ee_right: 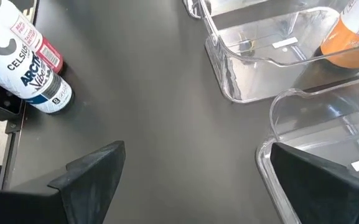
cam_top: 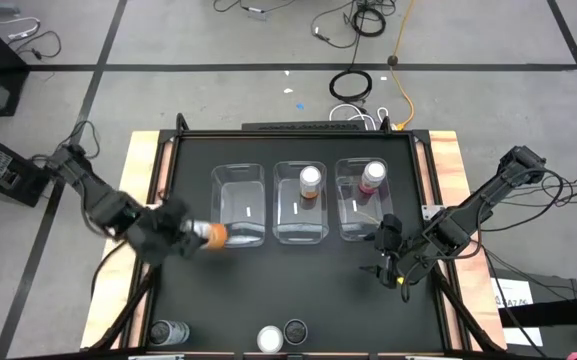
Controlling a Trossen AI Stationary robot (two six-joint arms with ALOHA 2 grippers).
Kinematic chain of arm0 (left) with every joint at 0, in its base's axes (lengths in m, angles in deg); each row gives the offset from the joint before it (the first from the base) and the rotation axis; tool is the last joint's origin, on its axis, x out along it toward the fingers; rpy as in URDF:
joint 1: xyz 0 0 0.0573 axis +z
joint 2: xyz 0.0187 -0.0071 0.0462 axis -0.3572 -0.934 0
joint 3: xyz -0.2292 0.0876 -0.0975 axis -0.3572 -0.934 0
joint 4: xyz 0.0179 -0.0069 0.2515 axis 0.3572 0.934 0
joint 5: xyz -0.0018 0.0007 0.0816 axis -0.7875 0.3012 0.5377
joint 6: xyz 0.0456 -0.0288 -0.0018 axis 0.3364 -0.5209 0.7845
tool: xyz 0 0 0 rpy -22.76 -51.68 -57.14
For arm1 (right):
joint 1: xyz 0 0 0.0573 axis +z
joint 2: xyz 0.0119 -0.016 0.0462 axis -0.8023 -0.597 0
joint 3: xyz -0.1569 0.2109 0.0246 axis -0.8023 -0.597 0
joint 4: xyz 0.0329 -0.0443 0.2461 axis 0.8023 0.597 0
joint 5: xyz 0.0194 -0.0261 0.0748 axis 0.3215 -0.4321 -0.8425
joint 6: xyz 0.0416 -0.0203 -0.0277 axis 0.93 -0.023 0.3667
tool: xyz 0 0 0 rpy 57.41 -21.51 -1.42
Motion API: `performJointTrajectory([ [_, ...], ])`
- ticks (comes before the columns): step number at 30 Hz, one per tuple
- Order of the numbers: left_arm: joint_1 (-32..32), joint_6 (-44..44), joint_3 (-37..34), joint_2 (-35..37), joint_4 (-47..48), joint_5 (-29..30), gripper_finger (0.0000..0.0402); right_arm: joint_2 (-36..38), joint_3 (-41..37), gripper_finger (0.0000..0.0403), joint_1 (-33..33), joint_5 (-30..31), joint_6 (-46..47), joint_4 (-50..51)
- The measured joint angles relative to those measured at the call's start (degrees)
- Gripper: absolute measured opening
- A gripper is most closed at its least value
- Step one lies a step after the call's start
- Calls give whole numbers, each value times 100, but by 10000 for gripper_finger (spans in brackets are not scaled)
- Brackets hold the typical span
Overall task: Sort soda cans
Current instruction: Put the orange soda can into the middle transparent bin
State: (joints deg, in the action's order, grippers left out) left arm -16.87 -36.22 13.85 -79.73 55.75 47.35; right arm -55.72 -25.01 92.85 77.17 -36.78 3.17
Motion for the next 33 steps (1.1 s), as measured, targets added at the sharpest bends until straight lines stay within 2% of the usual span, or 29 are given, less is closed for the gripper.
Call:
performJointTrajectory([
  [5,1378,1946,0,185,-517,-298,305,0,-1,394,-2,18,10,-180],
  [12,3716,4858,2,-158,-1916,-1842,305,-2,-1,394,-2,20,12,-569],
  [15,4495,5751,151,-549,-2012,-2463,305,-2,-1,394,-2,20,12,-722],
  [17,4886,6294,371,-896,-1924,-2675,305,-2,-1,394,-2,20,30,-802],
  [21,5380,7282,1077,-1697,-1956,-3001,305,-2,-1,394,-2,48,139,-951],
  [24,5568,7934,1759,-2372,-1629,-3120,305,-2,-1,394,-4,174,300,-960],
  [33,5694,9374,3923,-4235,-330,-3096,305,-2,-1,394,-4,265,567,-981],
])
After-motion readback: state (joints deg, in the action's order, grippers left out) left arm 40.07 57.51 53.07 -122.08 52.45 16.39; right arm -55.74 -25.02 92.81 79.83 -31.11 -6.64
